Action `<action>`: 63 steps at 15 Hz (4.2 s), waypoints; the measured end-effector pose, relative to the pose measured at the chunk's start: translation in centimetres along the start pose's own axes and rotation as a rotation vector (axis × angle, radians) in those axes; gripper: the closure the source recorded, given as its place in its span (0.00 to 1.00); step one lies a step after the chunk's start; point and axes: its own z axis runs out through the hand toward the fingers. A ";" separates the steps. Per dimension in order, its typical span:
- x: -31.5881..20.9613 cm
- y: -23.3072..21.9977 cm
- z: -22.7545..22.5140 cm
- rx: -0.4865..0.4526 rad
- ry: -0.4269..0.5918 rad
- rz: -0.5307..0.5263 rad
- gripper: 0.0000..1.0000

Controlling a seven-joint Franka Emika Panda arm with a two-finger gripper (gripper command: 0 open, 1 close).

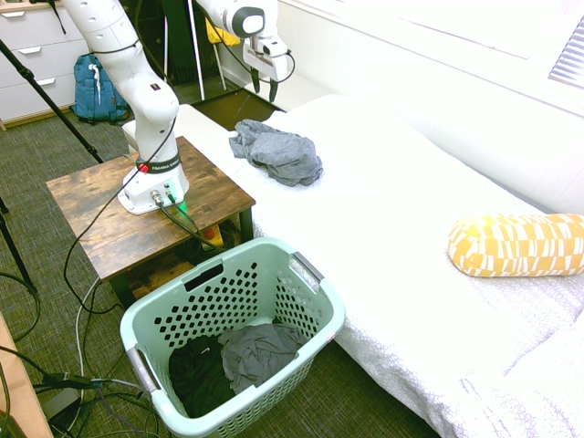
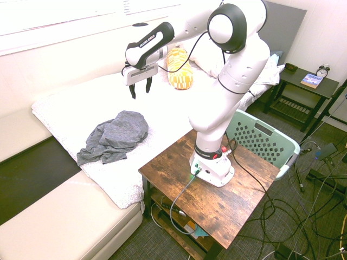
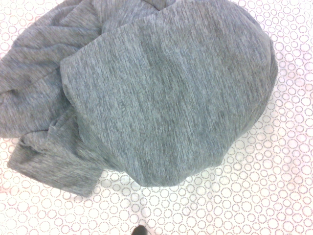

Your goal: Put my clothes in the laundry bag

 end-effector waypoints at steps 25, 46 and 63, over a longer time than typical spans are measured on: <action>-7.2 -22.6 30.4 -0.318 0.112 -0.377 0.00; -2.0 -17.9 35.8 -0.434 0.271 -0.224 1.00; 1.2 -13.7 35.5 -0.385 0.238 -0.090 1.00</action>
